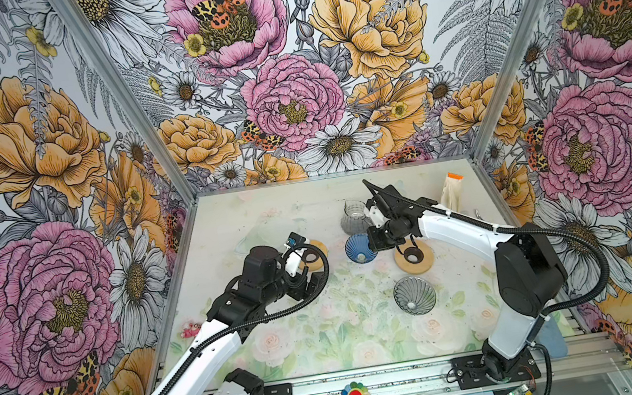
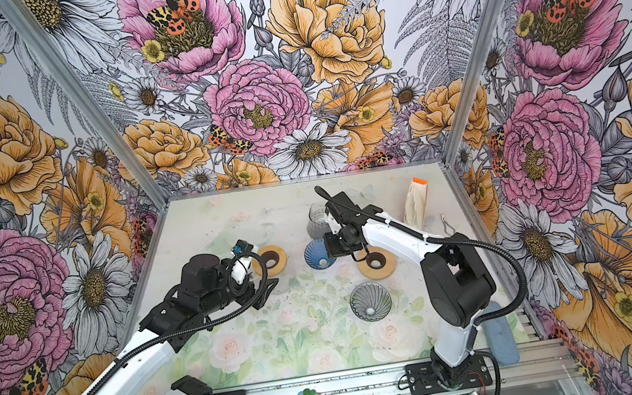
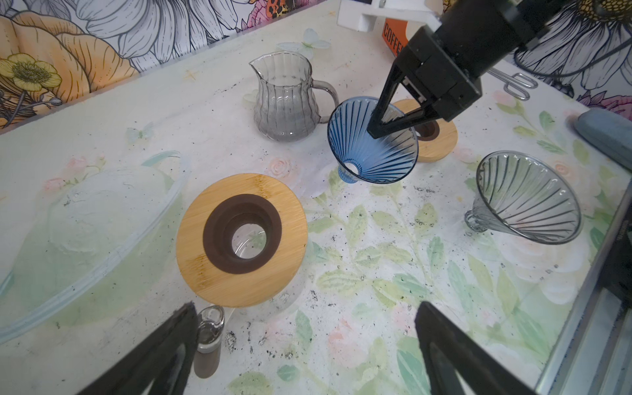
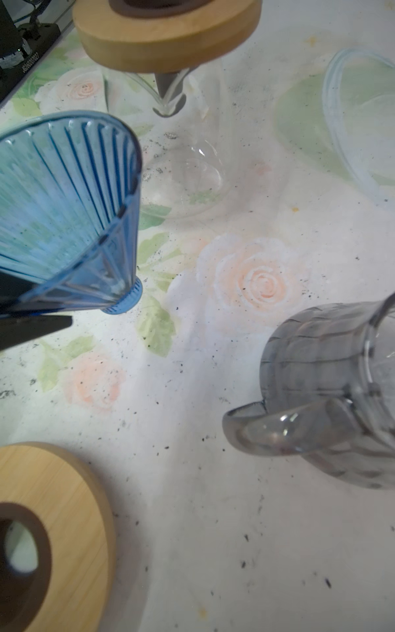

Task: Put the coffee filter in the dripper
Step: 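Carry the blue dripper over the bamboo ring and lower it in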

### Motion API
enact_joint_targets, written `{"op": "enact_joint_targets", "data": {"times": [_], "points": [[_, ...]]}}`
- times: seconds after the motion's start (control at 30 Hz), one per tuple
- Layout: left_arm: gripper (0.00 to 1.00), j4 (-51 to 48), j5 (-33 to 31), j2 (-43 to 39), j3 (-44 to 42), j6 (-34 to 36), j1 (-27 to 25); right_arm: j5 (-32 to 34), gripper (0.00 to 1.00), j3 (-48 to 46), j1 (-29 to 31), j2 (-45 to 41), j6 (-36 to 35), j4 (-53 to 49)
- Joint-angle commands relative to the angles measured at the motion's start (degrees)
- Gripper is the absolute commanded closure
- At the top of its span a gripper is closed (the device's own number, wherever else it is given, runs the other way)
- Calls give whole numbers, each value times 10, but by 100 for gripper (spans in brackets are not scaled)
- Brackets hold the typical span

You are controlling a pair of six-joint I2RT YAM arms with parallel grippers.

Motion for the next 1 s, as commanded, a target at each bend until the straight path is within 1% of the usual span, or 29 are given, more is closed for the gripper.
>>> {"op": "enact_joint_targets", "data": {"times": [0.0, 0.07, 0.27, 0.43, 0.53, 0.83, 0.97], "points": [[1, 7, -15, -14, 27, -1, -5, -22, 99, -3, 5, -37, -10, 11], [1, -2, -16, -19, 35, -10, -4, -41, 99, 3, 6, -48, -9, 11], [1, -9, -35, -51, 34, -30, -4, -64, 99, 27, 18, -83, -17, 10], [1, -26, -32, -60, 42, -31, 10, -82, 99, 63, 40, -82, -25, 9], [1, -34, -12, -59, 52, -37, 26, -84, 99, 94, 56, -68, -28, 9], [1, -34, -11, -73, 52, -41, 65, -91, 100, 187, 90, 15, -19, 10], [1, -32, 18, -88, 44, -51, 92, -90, 100, 210, 98, 50, -9, 10]]}}
